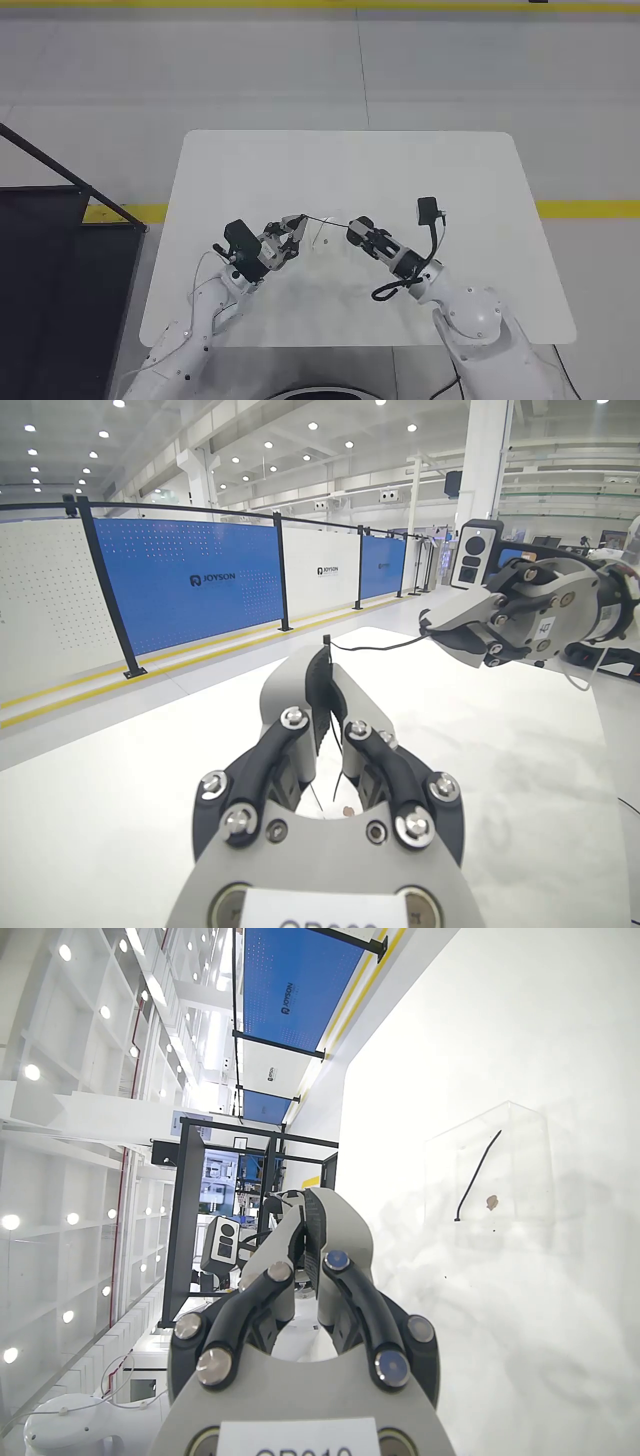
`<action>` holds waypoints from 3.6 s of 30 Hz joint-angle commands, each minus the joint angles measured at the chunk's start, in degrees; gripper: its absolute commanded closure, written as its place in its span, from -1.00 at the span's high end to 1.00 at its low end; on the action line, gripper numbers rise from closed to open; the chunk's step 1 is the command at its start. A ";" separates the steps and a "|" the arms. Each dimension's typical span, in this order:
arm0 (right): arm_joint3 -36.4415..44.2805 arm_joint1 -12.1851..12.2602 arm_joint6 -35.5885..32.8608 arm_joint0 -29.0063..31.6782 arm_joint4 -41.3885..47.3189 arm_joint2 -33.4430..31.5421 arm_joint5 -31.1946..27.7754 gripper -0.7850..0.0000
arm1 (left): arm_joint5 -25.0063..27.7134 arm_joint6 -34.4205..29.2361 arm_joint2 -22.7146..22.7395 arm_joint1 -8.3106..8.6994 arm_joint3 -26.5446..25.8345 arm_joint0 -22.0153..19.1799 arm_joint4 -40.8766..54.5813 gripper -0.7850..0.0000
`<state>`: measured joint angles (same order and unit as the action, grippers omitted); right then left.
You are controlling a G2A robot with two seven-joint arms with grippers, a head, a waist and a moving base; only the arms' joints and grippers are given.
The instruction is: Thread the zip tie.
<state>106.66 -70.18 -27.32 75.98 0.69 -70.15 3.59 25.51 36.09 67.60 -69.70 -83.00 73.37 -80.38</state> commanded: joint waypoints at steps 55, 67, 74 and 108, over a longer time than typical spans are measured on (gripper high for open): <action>0.30 -0.12 1.01 0.59 -0.53 0.60 -0.50 -1.00 | -23.73 7.72 -4.10 -2.29 1.76 1.11 -7.97 -1.00; -0.12 -0.21 0.84 -0.18 -0.30 0.90 0.24 -1.00 | -23.73 7.72 -4.10 -2.29 1.76 1.11 -7.97 -1.00; -0.22 -0.26 0.91 -0.40 -0.35 1.08 0.38 -1.00 | -23.73 7.72 -4.10 -2.29 1.76 1.11 -7.97 -1.00; 0.17 -0.23 1.00 0.36 -1.20 1.26 -1.06 -1.00 | -23.73 7.72 -4.10 -2.29 1.76 1.11 -7.97 -1.00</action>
<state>106.86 -70.41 -26.32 76.33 -0.52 -68.88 2.59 1.78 43.82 63.50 -71.99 -81.24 74.48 -88.35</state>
